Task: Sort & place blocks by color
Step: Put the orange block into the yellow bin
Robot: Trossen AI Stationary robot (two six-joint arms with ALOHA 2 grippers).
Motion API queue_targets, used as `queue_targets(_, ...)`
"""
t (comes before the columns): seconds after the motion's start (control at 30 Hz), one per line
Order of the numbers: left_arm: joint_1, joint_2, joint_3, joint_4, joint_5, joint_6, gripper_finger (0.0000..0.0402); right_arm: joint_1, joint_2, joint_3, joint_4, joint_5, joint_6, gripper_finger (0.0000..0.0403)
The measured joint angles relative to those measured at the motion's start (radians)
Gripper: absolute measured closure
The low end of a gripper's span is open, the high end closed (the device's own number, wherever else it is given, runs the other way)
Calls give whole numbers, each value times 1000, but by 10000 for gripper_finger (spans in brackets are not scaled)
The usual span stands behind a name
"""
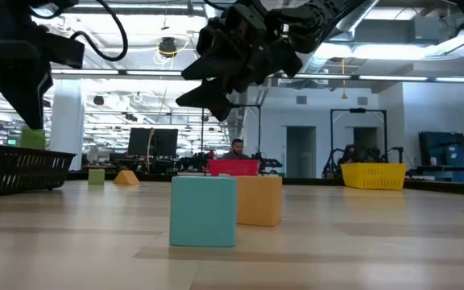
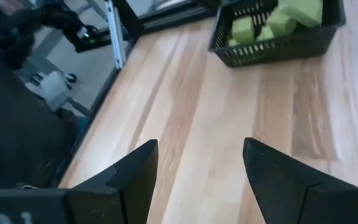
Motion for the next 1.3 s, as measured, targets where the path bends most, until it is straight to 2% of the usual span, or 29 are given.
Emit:
queue_targets(0.13, 32, 0, 54, -4, -28, 115, 215, 26, -32, 0, -116, 96, -22, 148)
queue_targets(0.3, 95, -1, 115, 86, -266, 278, 204, 90, -106, 1, -322, 324, -67, 148)
queue_targets(0.4, 219, 5, 114, 189, -256, 402, 204, 136, -150, 1, -421, 462, -70, 148)
queue_targets(0.53, 450, 52, 107, 291, -168, 592, 205, 198, -207, -3, -532, 590, -63, 148)
queue_targets(0.6, 583, 97, 108, 357, -90, 658, 205, 226, -238, -25, -556, 606, -45, 148)
queue_targets(0.67, 711, 154, 107, 409, 30, 740, 205, 247, -265, -64, -562, 610, -14, 148)
queue_targets(0.73, 812, 225, 109, 455, 149, 894, 205, 269, -287, -112, -568, 632, 27, 148)
queue_targets(0.8, 882, 302, 121, 444, 215, 1085, 205, 284, -304, -159, -547, 660, 67, 148)
queue_targets(0.87, 915, 373, 145, 447, 210, 1278, 205, 292, -313, -200, -539, 679, 111, 148)
queue_targets(1.1, 938, 558, 208, 439, 146, 1756, 206, 309, -301, -291, -474, 678, 212, 148)
queue_targets(1.2, 937, 625, 229, 436, 96, 1852, 206, 319, -301, -309, -446, 678, 214, 148)
queue_targets(1.3, 941, 684, 262, 445, 53, 1867, 206, 329, -301, -314, -445, 677, 207, 148)
